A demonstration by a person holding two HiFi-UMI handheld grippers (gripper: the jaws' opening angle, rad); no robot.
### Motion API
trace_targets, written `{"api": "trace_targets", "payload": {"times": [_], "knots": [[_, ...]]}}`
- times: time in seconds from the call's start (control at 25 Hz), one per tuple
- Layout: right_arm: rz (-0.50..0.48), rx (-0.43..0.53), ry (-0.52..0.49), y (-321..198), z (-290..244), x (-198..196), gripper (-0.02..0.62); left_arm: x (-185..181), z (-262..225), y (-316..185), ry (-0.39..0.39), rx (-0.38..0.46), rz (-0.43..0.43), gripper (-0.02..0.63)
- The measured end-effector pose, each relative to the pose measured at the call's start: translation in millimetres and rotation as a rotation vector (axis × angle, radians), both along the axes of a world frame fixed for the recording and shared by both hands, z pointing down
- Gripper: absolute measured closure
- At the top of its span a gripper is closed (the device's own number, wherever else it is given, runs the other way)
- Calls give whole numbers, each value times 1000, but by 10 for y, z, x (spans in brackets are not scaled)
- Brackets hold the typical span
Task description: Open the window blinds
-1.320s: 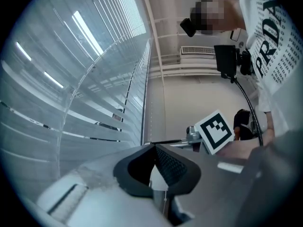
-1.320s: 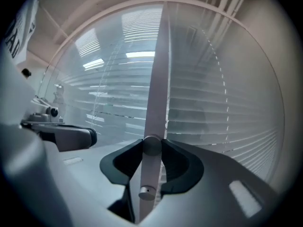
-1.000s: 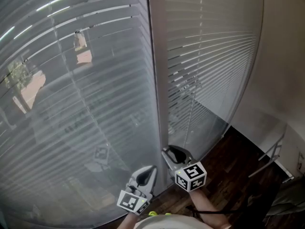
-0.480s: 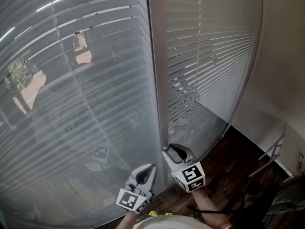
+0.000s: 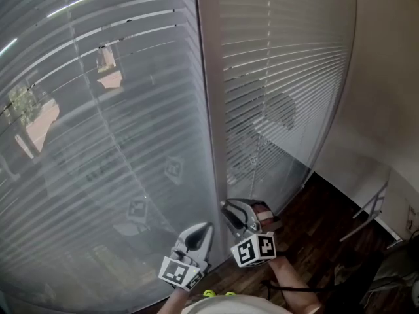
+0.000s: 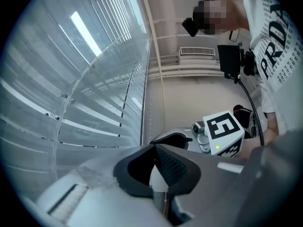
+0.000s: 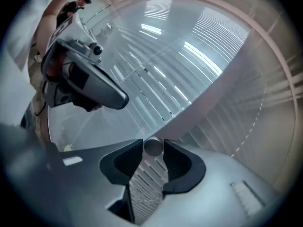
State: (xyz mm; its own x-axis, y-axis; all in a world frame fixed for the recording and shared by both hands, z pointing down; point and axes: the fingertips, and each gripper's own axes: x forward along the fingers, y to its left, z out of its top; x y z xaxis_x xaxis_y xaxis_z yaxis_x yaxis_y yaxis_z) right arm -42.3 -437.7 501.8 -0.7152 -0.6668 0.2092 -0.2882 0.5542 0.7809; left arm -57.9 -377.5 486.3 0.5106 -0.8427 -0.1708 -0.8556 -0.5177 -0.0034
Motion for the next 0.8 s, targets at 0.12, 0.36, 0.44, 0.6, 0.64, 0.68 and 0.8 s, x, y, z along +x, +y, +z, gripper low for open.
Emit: {"api": "trace_targets", "payload": {"times": [0.12, 0.36, 0.44, 0.6, 0.64, 0.68, 0.8], "knots": [[20, 46, 33, -23, 26, -18, 462, 16, -3, -14, -2, 0, -1, 615], [38, 74, 57, -84, 43, -56, 472, 8, 0, 1, -4, -9, -13, 615], [35, 61, 44, -91, 36, -55, 471, -1, 11, 9, -10, -11, -15, 615], [42, 18, -15, -105, 30, -50, 468, -8, 14, 23, -11, -12, -19, 615], [45, -4, -36, -106, 23, -48, 468, -5, 11, 28, -12, -11, -18, 615], [47, -29, -55, -106, 16, -45, 468, -1, 8, 34, -12, -11, -17, 615], [54, -85, -102, -110, 8, -39, 468, 8, 2, 47, -14, -10, -17, 615]]}}
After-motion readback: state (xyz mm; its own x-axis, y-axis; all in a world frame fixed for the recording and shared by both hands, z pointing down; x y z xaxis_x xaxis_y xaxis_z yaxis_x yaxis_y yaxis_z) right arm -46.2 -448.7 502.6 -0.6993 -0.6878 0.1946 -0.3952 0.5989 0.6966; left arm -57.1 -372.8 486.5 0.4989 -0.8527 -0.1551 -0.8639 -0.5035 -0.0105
